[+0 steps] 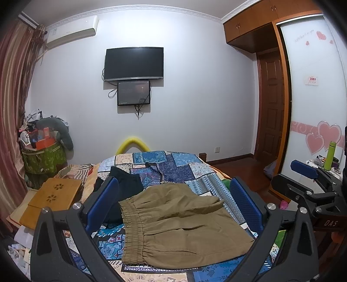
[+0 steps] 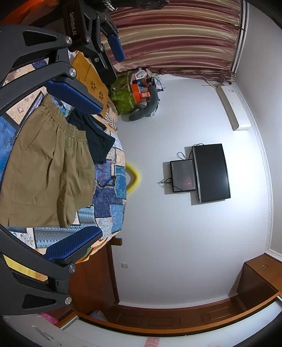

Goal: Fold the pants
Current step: 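Grasp the khaki pants waistband with the left tool while the right tool grasps a leg hem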

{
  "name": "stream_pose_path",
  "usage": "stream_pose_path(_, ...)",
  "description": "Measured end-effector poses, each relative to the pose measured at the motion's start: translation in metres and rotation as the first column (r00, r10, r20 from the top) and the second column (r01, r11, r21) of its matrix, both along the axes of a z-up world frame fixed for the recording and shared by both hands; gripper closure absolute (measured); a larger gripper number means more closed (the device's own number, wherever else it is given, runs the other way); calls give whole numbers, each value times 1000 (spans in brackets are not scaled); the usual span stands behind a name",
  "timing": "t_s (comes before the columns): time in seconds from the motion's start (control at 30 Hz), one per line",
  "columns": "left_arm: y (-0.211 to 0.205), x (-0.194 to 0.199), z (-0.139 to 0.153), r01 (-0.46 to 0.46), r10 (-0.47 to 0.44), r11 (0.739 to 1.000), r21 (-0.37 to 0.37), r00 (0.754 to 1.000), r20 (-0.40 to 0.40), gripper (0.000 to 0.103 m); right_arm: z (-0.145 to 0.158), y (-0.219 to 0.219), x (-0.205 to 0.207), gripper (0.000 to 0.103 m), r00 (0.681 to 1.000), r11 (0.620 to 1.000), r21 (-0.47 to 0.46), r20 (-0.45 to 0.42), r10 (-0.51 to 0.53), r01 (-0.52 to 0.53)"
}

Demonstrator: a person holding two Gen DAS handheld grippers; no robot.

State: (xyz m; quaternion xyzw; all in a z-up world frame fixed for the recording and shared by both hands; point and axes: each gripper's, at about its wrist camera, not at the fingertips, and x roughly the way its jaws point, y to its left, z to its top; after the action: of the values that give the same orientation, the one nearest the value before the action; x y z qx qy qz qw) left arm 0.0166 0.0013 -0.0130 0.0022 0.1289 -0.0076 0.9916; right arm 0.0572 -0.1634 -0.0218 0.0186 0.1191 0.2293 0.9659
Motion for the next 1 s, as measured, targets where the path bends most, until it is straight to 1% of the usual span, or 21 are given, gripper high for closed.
stream_pose_path(0.1,2,9,-3,-10,10,1000,-12,1000,-17,0,-2,1,5,1,1000,1000,-3,-7,-3,3)
stream_pose_path(0.2,8,25,-10,-10,8,999,-31,998,-56,0,-7,1,14,1,1000,1000,-2,-25,-6,6)
stream_pose_path(0.33,19,58,-26,-17,11,999,-43,990,-143,0,-20,-1,34,1,998,1000,-15,-63,-24,23)
stream_pose_path(0.4,26,79,-38,-25,16,999,-44,980,-199,0,-30,-3,47,1,995,999,-23,-90,-30,28)
stream_pose_path(0.47,36,101,-54,-54,39,997,-50,965,-259,0,-42,-5,62,1,991,999,-27,-127,-37,34)
stream_pose_path(0.53,46,122,-69,-77,57,996,-51,946,-320,0,-56,-6,79,1,984,999,-36,-175,-45,39)
stream_pose_path(0.57,52,134,-79,-92,68,995,-50,931,-358,0,-68,-8,92,1,977,998,-43,-209,-52,44)
stream_pose_path(0.63,63,154,-95,-119,91,992,-39,901,-423,0,-79,-10,102,1,969,997,-54,-240,-59,47)
stream_pose_path(0.67,69,164,-104,-133,106,991,-29,886,-450,0,-89,-12,113,1,960,997,-65,-271,-67,51)
stream_pose_path(0.77,87,188,-128,-151,131,988,-1,854,-503,0,-105,-16,134,1,942,995,-84,-328,-73,48)
stream_pose_path(0.83,97,202,-142,-144,128,990,13,831,-541,0,-115,-18,148,1,925,994,-101,-371,-78,43)
stream_pose_path(0.93,114,221,-162,-125,97,992,-5,794,-600,0,-137,-24,171,1,893,991,-128,-444,-76,21)
stream_pose_path(1.0,122,230,-173,-124,90,992,-10,769,-633,0,-150,-29,184,4,872,990,-144,-484,-71,1)
